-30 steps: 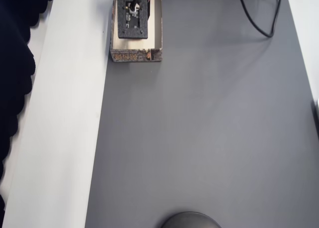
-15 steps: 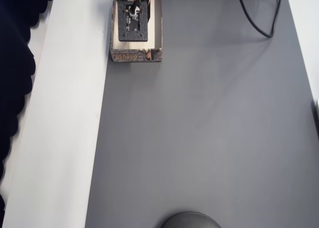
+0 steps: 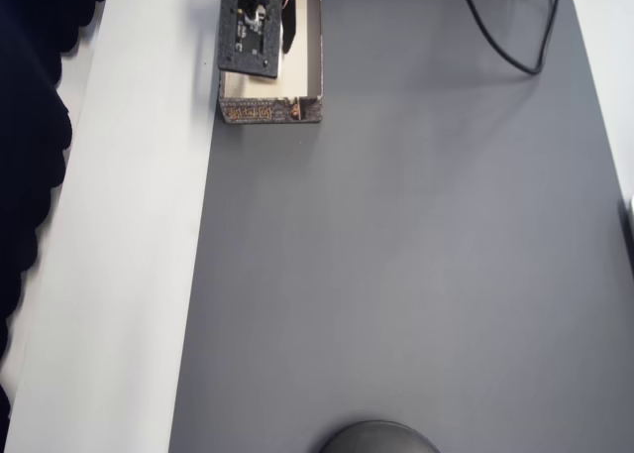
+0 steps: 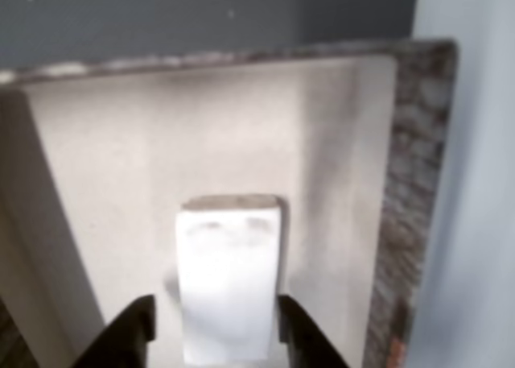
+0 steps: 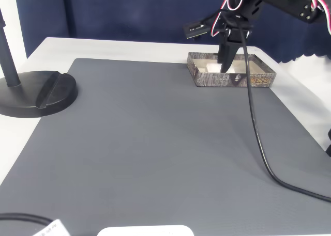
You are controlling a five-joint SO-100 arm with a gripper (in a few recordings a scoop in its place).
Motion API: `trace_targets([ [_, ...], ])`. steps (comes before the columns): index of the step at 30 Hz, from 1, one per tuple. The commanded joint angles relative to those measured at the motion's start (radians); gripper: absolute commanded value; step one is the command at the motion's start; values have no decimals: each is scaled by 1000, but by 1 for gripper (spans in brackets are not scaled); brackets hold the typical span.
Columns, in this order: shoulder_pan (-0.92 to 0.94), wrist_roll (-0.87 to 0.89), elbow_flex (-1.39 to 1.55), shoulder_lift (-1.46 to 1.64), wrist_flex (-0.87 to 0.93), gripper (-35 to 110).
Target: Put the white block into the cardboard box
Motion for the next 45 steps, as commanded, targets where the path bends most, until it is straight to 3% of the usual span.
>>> trace_targets([
  [1,2,57,-74,21,2,24],
  [16,-26,92,-121,144,0,35],
  [29,-43,84,86,456,6,40],
  [35,-101,-11,302,650,12,35],
  [45,-373,-308,742,1014,12,19],
])
